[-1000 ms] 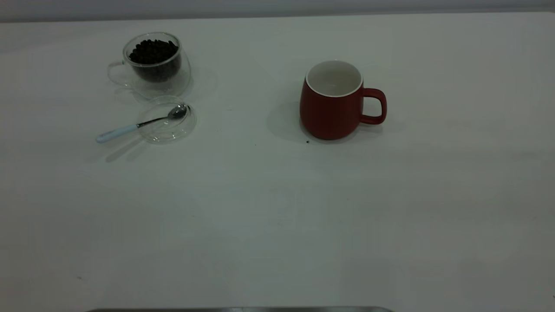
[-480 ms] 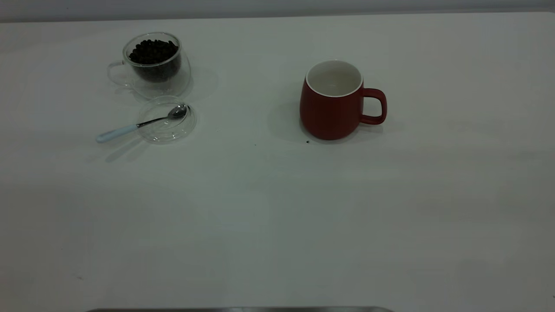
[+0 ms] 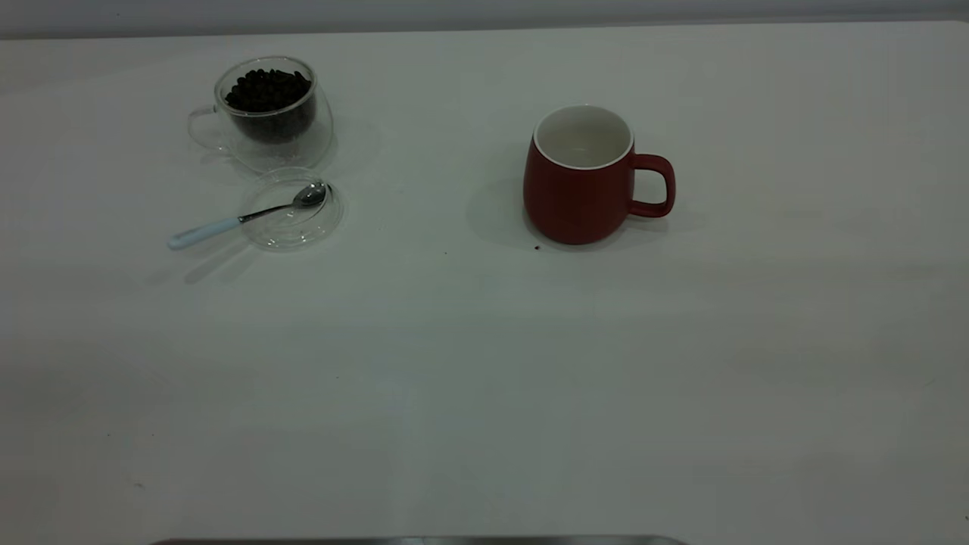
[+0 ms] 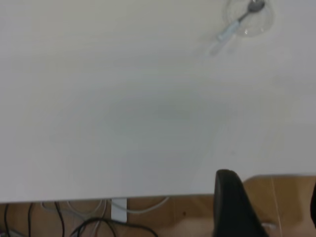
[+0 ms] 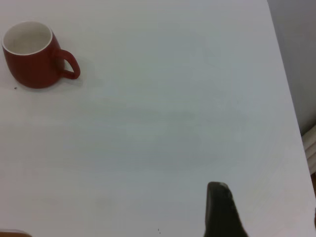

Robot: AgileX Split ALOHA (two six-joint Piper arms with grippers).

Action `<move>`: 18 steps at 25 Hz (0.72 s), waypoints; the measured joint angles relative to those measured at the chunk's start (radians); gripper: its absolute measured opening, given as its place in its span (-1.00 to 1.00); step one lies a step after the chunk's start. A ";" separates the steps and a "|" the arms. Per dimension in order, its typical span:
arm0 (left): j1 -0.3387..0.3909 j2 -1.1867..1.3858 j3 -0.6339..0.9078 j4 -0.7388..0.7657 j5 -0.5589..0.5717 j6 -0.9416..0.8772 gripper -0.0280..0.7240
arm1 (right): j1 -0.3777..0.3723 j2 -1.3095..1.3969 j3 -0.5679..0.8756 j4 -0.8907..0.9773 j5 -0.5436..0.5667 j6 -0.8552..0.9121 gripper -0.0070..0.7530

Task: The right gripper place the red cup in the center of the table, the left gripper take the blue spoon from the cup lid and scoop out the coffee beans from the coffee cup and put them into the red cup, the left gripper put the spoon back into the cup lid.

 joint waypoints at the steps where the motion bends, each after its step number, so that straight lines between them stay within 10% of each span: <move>1: 0.000 -0.014 0.000 0.001 0.001 -0.002 0.24 | 0.000 0.000 0.000 0.000 0.000 0.000 0.27; 18: 0.000 -0.088 0.000 0.001 0.005 -0.004 0.23 | 0.000 0.000 0.000 0.000 0.000 0.000 0.27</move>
